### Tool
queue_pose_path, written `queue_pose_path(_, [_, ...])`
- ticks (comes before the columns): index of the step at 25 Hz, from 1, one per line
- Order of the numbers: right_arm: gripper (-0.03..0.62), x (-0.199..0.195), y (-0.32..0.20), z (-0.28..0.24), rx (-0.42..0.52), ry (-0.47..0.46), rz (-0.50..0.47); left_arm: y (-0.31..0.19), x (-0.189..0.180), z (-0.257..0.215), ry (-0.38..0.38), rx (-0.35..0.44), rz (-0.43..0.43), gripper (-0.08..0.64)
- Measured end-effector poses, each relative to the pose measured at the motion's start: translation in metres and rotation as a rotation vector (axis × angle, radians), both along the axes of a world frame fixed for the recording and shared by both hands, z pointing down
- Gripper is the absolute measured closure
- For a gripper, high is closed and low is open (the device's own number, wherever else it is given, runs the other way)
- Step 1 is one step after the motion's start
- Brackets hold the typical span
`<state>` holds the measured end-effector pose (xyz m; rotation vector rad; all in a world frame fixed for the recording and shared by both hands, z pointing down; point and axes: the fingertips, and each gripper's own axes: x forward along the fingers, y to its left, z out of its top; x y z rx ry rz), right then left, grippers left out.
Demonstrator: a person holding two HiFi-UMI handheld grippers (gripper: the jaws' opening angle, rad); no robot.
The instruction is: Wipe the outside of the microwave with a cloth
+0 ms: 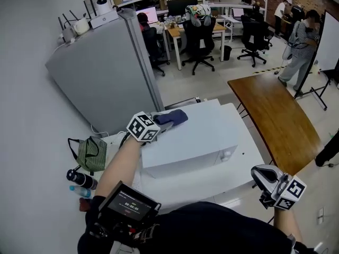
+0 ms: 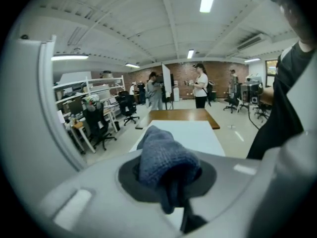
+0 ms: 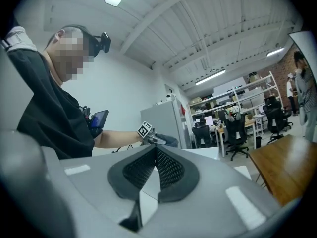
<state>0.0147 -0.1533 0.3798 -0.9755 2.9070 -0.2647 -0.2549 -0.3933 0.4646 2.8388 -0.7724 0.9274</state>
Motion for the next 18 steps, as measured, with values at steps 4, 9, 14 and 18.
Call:
queue_pose_path(4, [0.588,0.103,0.010,0.010,-0.021,-0.005,0.111,-0.020,0.152,0.016,-0.005,-0.007,0.114,0.505])
queue_pose_path(9, [0.588,0.179,0.016,0.025,-0.067,-0.020,0.210,-0.028,0.239,0.063,-0.107,-0.037,0.181,0.505])
queue_pose_path(14, [0.588,0.171,0.009,0.026,-0.067,-0.025,0.194,-0.031,0.198,0.078,-0.132,-0.099,0.147,0.505])
queue_pose_path(18, [0.588,0.111,0.002,0.020,-0.045,-0.005,0.095,-0.008,0.094,0.081,-0.171,-0.102,0.074,0.505])
